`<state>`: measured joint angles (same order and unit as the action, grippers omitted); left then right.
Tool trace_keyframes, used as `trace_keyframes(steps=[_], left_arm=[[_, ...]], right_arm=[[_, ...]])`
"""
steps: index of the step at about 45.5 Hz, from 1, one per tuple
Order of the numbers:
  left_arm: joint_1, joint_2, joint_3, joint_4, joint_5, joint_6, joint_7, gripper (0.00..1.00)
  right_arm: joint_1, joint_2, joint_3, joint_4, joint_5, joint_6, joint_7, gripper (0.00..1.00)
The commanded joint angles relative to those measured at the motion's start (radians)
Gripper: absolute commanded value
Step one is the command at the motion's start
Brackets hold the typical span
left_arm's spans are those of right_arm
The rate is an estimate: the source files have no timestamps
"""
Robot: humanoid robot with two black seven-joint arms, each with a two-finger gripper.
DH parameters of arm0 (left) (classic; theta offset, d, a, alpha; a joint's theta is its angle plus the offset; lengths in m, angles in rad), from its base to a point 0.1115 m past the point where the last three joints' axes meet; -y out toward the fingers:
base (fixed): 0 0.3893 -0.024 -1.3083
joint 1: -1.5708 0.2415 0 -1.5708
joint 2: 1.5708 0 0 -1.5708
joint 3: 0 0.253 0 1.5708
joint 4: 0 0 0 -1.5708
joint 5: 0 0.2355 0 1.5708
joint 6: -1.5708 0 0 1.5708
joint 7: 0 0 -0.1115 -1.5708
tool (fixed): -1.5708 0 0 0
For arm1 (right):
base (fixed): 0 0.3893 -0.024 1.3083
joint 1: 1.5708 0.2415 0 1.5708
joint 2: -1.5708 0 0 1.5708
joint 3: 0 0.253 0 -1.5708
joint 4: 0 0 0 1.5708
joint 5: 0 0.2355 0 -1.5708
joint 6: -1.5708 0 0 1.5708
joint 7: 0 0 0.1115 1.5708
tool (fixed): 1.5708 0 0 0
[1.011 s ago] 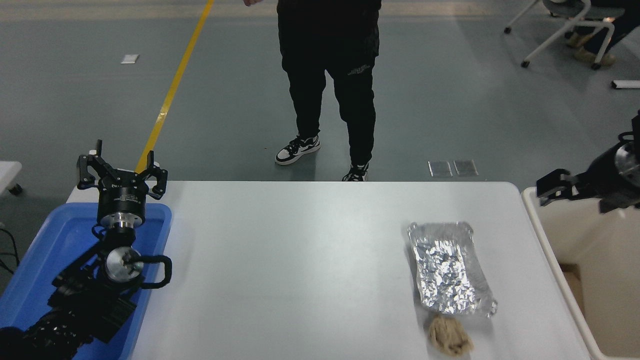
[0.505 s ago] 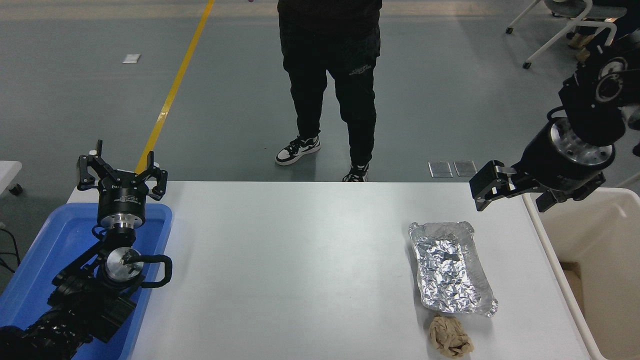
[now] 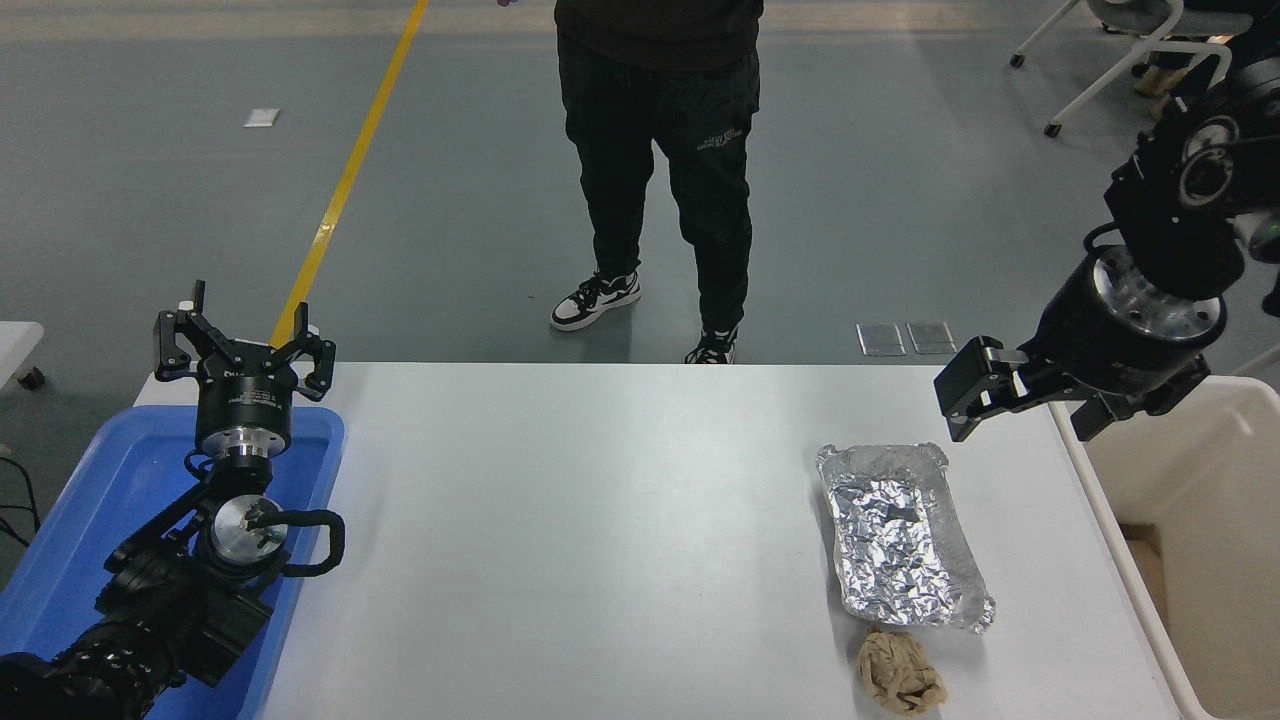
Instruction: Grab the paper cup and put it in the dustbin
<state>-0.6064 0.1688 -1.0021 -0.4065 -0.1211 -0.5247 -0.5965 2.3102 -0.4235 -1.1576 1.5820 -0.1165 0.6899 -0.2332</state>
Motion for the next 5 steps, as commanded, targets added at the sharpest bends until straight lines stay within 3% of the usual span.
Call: trace_keyframes(steps=[1, 5], left_arm=[[0.0, 0.0, 0.0, 0.0, -0.002, 0.0, -0.002, 0.99], [-0.001, 0.0, -0.001, 0.0, -0.002, 0.002, -0.002, 0.99]], right_arm=[[0.002, 0.003, -0.004, 0.001, 0.0, 0.0, 0.002, 1.0], [0.003, 0.0, -0.005, 0.001, 0.0, 0.0, 0.002, 1.0]])
